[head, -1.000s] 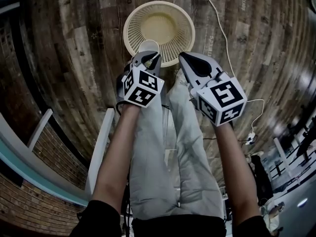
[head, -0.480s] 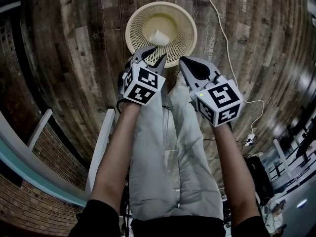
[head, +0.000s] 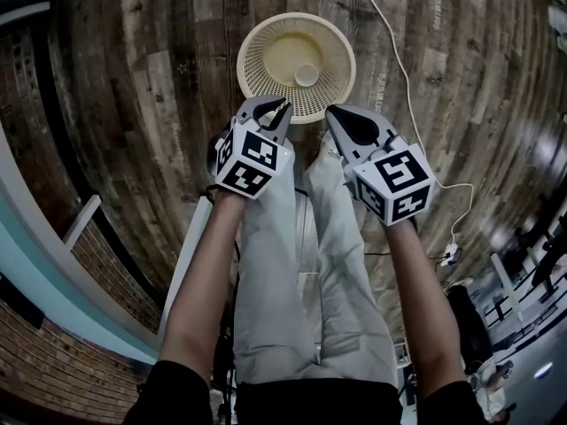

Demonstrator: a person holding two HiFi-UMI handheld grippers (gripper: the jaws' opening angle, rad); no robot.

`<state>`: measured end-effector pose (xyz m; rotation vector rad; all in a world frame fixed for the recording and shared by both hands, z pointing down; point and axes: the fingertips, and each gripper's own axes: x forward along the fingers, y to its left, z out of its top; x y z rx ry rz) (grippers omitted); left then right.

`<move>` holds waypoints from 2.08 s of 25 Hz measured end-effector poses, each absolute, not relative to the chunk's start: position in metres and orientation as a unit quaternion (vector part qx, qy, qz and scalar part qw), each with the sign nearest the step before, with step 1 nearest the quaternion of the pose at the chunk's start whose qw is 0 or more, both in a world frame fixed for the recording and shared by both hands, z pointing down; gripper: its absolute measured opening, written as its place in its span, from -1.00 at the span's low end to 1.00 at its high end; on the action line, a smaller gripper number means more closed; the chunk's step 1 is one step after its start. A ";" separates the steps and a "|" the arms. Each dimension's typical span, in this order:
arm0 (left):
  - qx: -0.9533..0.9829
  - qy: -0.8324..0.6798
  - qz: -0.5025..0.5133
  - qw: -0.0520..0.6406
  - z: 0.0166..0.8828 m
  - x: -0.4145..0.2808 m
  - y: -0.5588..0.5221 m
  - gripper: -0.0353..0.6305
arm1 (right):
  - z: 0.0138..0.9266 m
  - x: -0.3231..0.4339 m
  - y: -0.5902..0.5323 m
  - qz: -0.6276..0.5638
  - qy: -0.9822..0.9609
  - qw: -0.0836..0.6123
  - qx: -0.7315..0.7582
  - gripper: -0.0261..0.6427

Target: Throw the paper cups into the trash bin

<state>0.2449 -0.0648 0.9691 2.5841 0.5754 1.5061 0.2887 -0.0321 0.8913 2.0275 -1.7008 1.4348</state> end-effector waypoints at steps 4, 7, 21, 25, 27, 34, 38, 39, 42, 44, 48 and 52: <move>0.857 0.175 0.483 0.043 0.933 0.253 -0.083 -0.86 | 0.859 0.293 -0.036 0.457 -0.576 0.066 0.674 -0.91; 0.863 0.177 0.473 0.027 0.906 0.258 -0.094 -0.87 | 0.840 0.297 -0.036 0.448 -0.577 0.069 0.679 -0.91; 0.865 0.208 0.456 0.016 0.784 0.258 -0.060 -0.87 | 0.734 0.304 -0.013 0.428 -0.592 0.098 0.676 -0.91; 0.879 0.194 0.435 0.014 0.742 0.267 -0.058 -0.87 | 0.697 0.312 -0.019 0.408 -0.601 0.096 0.681 -0.91; 0.884 0.187 0.429 0.008 0.721 0.270 -0.059 -0.87 | 0.676 0.316 -0.022 0.388 -0.600 0.105 0.691 -0.91; 0.904 0.174 0.390 -0.007 0.643 0.274 -0.062 -0.87 | 0.597 0.323 -0.044 0.319 -0.609 0.098 0.719 -0.91; 0.911 0.163 0.379 -0.015 0.610 0.271 -0.061 -0.87 | 0.556 0.332 -0.046 0.292 -0.614 0.089 0.728 -0.91; 0.912 0.158 0.378 -0.017 0.603 0.269 -0.062 -0.87 | 0.547 0.333 -0.046 0.289 -0.615 0.087 0.729 -0.91; 0.918 0.139 0.370 -0.015 0.582 0.264 -0.069 -0.87 | 0.523 0.335 -0.045 0.277 -0.619 0.087 0.729 -0.91; 0.923 0.130 0.363 -0.013 0.567 0.261 -0.074 -0.87 | 0.507 0.335 -0.045 0.266 -0.625 0.087 0.729 -0.91; 0.933 0.104 0.344 -0.013 0.535 0.261 -0.081 -0.87 | 0.478 0.338 -0.046 0.243 -0.638 0.084 0.726 -0.91; 0.944 0.074 0.321 -0.015 0.502 0.265 -0.078 -0.87 | 0.452 0.339 -0.040 0.222 -0.651 0.079 0.722 -0.91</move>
